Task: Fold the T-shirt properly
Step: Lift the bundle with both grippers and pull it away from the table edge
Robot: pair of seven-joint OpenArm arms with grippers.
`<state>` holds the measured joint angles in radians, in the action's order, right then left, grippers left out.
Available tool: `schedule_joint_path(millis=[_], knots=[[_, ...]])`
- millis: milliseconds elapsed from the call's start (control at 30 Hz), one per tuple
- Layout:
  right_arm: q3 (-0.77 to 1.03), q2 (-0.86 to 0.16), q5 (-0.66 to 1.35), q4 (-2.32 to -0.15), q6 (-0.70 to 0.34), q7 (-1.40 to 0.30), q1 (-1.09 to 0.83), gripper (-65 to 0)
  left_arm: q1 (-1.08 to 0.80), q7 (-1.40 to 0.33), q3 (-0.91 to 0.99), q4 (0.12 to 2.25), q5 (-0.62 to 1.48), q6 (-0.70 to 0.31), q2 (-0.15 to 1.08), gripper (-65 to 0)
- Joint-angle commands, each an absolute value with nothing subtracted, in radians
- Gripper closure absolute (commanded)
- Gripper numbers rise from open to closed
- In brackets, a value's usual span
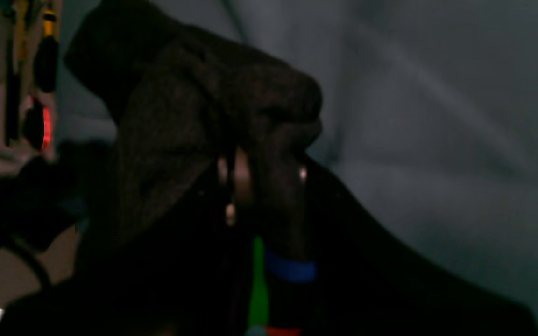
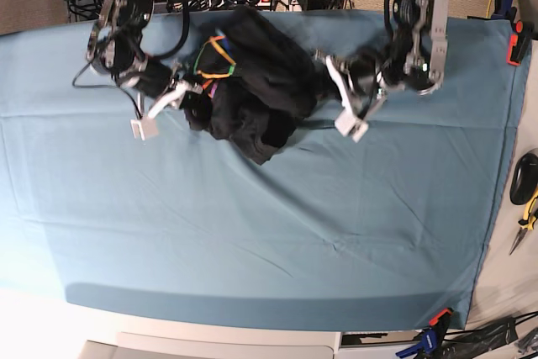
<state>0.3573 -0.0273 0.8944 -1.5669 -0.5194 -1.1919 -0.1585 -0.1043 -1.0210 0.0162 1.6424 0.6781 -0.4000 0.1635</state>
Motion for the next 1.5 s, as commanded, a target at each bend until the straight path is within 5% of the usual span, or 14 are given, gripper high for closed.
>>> schedule_joint_path(millis=[0, 600, 1467], knots=[[0.355, -0.03, 0.847, -1.571, -0.516, -1.261, -0.189, 0.0, -0.069, -1.013, 0.022, 1.629, 0.641, -0.385, 0.169, 0.0], [0.355, 0.029, 1.025, -1.573, -0.569, -1.291, -0.316, 0.0, 0.337, -1.069, 0.022, 1.294, 0.639, -0.39, 0.17, 0.0], [0.233, 0.127, 0.963, -1.58, -0.572, -1.218, -0.233, 0.0, 0.449, -1.114, -0.083, 1.275, 0.706, -0.416, 0.233, 0.0]])
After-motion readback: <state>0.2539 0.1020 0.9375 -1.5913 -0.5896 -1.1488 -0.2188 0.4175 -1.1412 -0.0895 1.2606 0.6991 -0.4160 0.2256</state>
